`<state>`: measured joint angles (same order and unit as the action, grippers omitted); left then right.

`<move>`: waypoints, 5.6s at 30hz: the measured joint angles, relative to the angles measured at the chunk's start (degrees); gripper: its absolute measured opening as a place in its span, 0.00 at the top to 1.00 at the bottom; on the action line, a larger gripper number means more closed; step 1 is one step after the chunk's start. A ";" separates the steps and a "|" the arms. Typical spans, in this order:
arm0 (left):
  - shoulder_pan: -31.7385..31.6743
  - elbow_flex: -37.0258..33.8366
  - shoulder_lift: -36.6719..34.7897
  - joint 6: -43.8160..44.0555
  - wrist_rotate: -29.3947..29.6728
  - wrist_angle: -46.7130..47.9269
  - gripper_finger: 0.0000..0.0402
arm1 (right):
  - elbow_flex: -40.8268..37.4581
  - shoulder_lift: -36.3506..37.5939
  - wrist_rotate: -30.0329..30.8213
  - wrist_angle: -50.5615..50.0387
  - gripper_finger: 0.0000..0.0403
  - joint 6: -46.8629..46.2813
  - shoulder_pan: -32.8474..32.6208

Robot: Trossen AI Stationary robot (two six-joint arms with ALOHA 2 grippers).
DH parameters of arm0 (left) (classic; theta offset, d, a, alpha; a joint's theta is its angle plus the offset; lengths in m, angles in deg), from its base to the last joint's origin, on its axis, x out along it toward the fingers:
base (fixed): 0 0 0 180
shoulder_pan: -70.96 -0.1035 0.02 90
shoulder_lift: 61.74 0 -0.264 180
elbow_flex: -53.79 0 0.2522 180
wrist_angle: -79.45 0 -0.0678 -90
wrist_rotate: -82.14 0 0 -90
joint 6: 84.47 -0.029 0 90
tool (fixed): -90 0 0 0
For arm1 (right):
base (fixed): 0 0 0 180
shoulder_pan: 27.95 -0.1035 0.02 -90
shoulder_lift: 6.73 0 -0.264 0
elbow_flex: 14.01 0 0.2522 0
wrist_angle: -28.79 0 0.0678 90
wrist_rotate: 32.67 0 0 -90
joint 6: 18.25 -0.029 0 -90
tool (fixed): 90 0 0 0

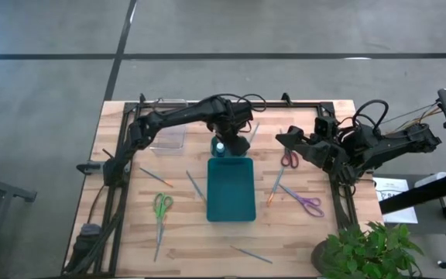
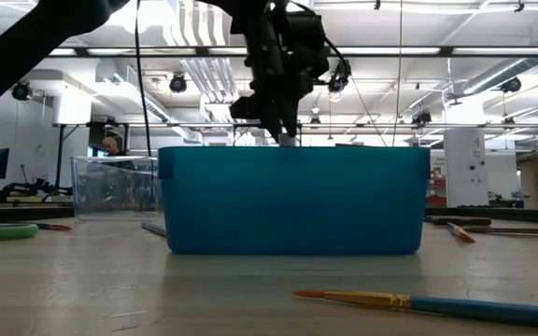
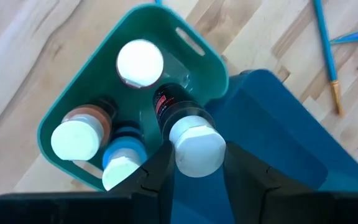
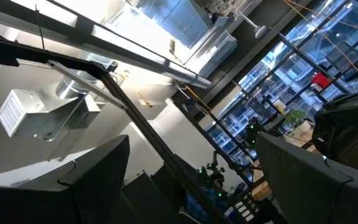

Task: Pick & Place Paint Supplies
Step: Put the black paint bottle into the green bin, then put the green scissors into the transparent bin

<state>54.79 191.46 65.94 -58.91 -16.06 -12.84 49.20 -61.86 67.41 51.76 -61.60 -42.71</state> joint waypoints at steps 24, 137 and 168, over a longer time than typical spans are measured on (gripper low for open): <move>-0.45 -0.65 0.00 -0.44 -0.42 -0.91 0.73 | 0.02 0.44 0.08 0.01 0.15 0.50 0.00; -1.43 -6.07 -4.65 -8.20 -5.05 -3.56 0.40 | 0.01 0.60 -0.03 0.10 0.15 0.96 -0.02; 28.20 -51.50 -51.33 -5.09 -8.18 0.65 0.40 | 0.02 0.55 -1.04 3.52 0.15 2.90 0.00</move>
<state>82.99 139.95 14.61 -64.00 -24.25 -12.19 49.22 -61.32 66.37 55.28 -58.71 -42.71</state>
